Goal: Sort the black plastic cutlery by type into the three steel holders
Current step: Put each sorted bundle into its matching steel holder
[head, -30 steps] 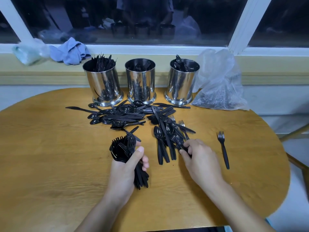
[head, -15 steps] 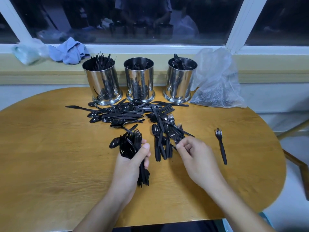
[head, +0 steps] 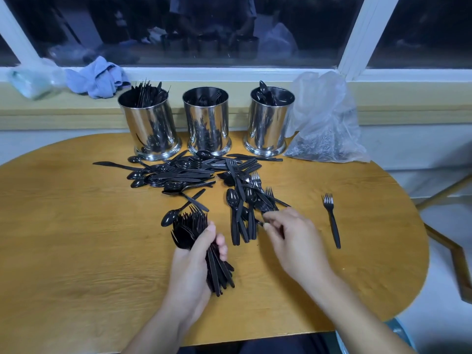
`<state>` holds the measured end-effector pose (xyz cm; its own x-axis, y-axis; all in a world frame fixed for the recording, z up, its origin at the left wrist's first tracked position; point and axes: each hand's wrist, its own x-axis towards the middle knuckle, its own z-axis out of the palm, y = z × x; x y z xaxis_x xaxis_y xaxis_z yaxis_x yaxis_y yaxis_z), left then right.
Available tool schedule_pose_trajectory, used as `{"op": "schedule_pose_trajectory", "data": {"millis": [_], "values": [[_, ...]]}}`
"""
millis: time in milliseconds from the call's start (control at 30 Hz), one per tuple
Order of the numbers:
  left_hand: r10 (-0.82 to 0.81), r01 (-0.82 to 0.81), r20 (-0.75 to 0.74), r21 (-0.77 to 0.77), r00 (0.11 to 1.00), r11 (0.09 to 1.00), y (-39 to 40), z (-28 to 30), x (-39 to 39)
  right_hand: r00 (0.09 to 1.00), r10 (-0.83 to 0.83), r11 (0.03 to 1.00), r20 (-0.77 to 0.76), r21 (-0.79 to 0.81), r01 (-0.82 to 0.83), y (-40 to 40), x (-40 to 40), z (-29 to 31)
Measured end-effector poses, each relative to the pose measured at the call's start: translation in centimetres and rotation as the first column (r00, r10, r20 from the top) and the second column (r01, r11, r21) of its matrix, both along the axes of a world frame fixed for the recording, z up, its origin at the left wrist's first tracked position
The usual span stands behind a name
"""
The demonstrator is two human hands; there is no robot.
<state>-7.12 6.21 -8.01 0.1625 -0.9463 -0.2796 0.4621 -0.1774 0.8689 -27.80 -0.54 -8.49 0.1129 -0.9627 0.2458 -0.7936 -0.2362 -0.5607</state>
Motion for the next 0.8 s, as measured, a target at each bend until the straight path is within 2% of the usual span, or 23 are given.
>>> {"op": "schedule_pose_trajectory", "data": {"millis": [200,333,467,600,733,800], "values": [[-0.024,0.025,-0.032,0.014,0.999,1.0,0.3,-0.3,0.2,0.972,-0.086,0.996,-0.219,-0.038,0.079,-1.7,-1.7,-0.9],[-0.007,0.008,-0.064,0.017,0.998,1.0,0.2,-0.8,0.3,0.97,-0.094,0.995,-0.223,-0.05,0.085,-2.1,-2.0,-0.8],[-0.021,0.021,-0.034,0.003,0.999,1.0,0.3,-0.8,0.3,0.962,-0.092,0.994,-0.257,0.028,0.102,-2.2,-2.0,-0.7],[-0.009,0.009,-0.014,-0.011,1.0,1.0,0.3,-0.6,0.1,0.99,-0.027,0.986,-0.14,0.156,0.049,-2.2,-2.2,-0.3],[-0.04,0.042,0.134,-0.016,0.99,0.999,0.2,-0.3,0.2,0.995,-0.045,0.982,0.087,0.186,0.028,-1.9,-2.4,0.4],[-0.037,0.041,0.143,-0.03,0.989,0.999,0.0,-0.2,0.1,0.96,-0.043,0.977,0.276,0.212,-0.017,-1.8,-2.2,1.0]]}}
